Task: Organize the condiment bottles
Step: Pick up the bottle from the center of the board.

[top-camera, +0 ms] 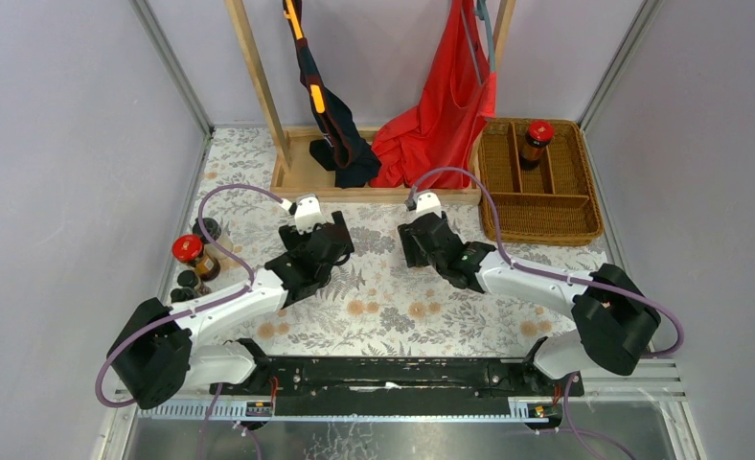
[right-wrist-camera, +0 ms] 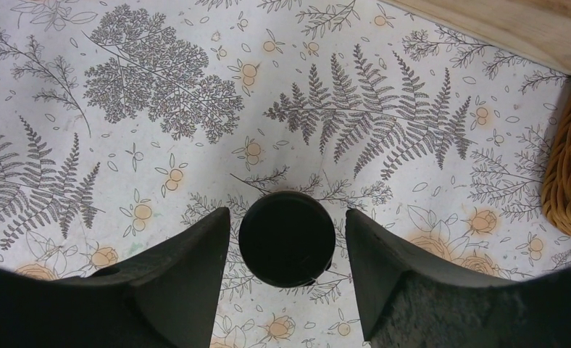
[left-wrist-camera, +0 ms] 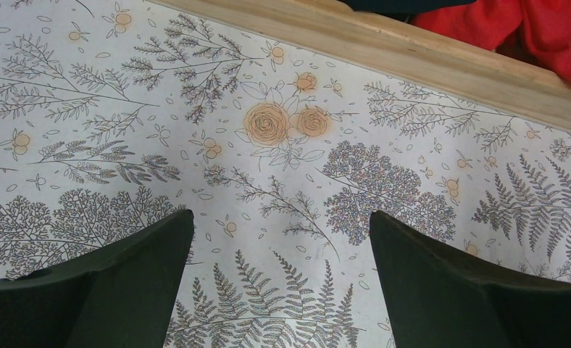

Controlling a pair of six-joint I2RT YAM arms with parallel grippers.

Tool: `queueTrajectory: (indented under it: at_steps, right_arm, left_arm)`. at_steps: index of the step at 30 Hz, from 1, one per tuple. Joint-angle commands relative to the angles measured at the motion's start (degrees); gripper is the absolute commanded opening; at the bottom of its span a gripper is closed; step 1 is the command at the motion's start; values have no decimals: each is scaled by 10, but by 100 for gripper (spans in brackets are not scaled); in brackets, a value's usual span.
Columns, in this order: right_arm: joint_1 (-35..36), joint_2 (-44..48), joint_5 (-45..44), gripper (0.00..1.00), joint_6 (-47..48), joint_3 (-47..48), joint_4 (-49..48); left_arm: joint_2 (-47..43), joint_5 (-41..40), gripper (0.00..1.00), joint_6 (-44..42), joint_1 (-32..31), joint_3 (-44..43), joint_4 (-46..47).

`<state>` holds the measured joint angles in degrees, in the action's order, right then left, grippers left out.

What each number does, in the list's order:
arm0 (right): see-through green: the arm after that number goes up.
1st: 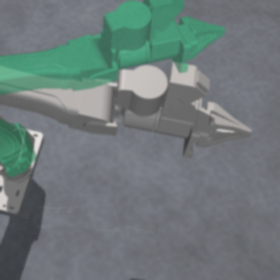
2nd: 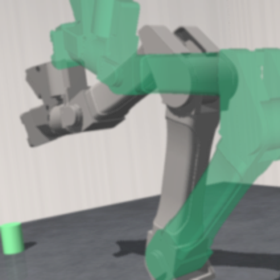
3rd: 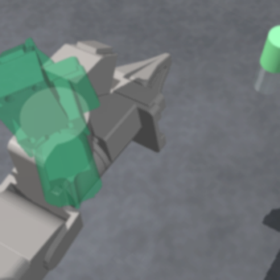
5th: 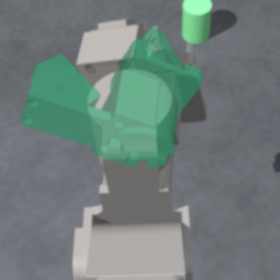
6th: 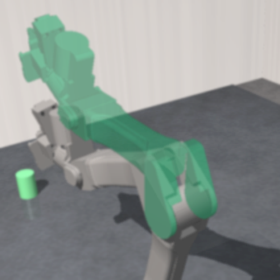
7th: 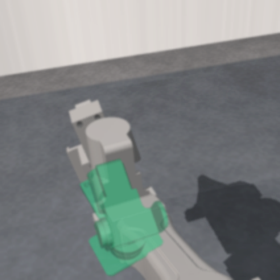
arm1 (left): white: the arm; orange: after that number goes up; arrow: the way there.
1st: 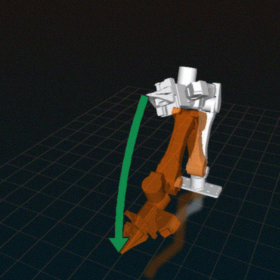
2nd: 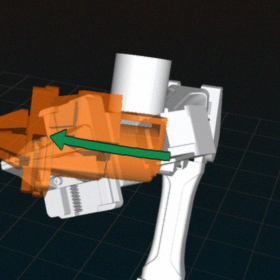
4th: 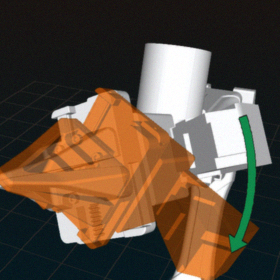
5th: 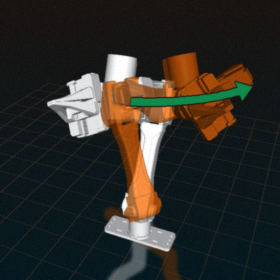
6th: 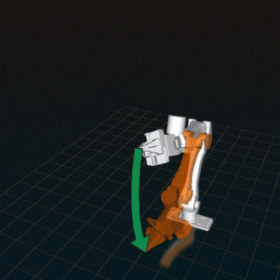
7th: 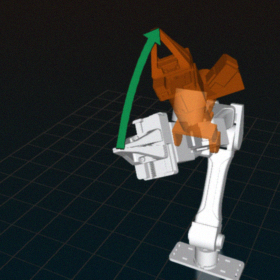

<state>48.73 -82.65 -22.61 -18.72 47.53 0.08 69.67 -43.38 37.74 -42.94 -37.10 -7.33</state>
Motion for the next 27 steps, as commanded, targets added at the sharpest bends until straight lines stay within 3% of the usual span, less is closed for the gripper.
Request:
queueTrajectory:
  at_steps: [1,27]
  right_arm:
    - [7,19,-30,66,-11,-10,-32]
    - [49,35,-115,65,-12,-53,-85]
  left_arm:
    - [0,1,91,-1,6,6,28]
    - [9,2,91,-1,6,4,29]
